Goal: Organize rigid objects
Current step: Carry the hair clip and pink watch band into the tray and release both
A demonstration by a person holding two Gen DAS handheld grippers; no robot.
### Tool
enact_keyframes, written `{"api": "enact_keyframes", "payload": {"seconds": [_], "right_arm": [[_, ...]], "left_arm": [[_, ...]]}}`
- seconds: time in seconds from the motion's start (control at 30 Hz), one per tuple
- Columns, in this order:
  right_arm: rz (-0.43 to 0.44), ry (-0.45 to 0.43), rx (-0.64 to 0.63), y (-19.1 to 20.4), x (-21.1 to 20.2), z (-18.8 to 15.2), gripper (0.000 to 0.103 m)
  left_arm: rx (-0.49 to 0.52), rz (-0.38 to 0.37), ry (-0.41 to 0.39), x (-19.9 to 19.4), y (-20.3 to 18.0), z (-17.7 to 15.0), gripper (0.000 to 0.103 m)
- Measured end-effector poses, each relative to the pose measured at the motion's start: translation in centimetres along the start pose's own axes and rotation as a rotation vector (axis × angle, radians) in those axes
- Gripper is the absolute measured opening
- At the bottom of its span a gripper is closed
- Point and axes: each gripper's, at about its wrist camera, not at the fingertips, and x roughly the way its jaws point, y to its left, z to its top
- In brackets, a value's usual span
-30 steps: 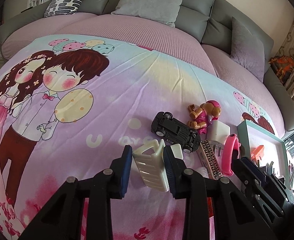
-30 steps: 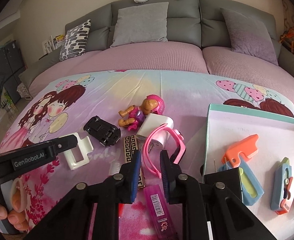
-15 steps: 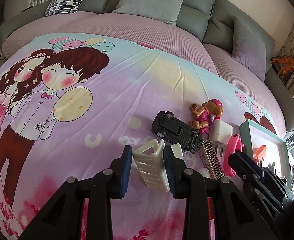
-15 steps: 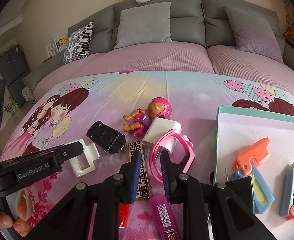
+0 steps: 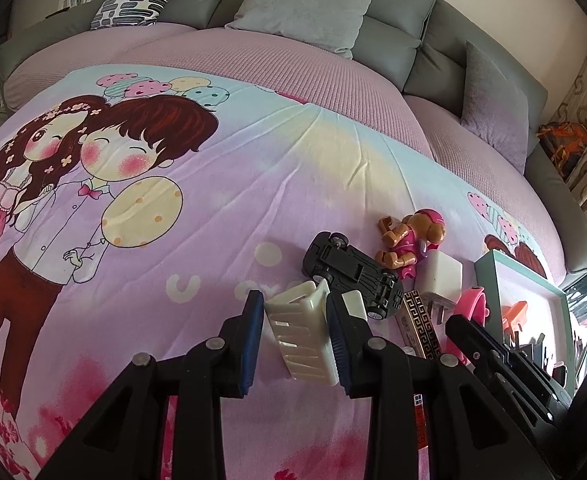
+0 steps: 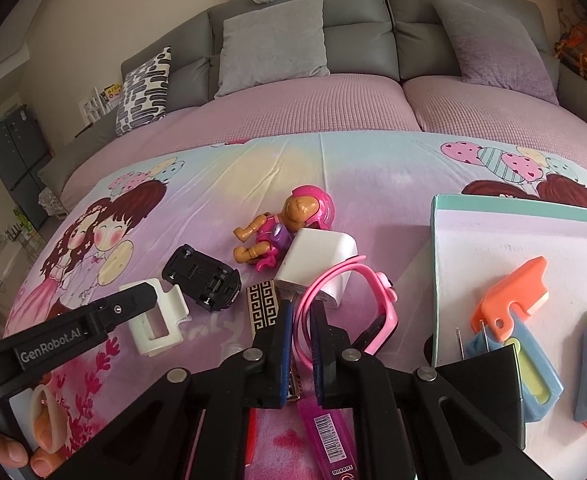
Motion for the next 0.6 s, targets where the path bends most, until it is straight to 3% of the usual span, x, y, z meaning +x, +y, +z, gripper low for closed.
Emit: {"api": "enact_keyframes", "payload": {"seconds": [0.4, 0.6], "right_arm": [[-0.004, -0.113, 0.035, -1.0, -3.6, 1.2, 0.009], [-0.105, -0.170, 0.073, -4.2, -5.6, 1.7, 0.009]], "left_arm": [[0.034, -0.090, -0.067, -1.9, -1.6, 0.4, 0.033], [0.104, -0.132, -0.056, -1.8, -4.8, 0.2, 0.033]]}}
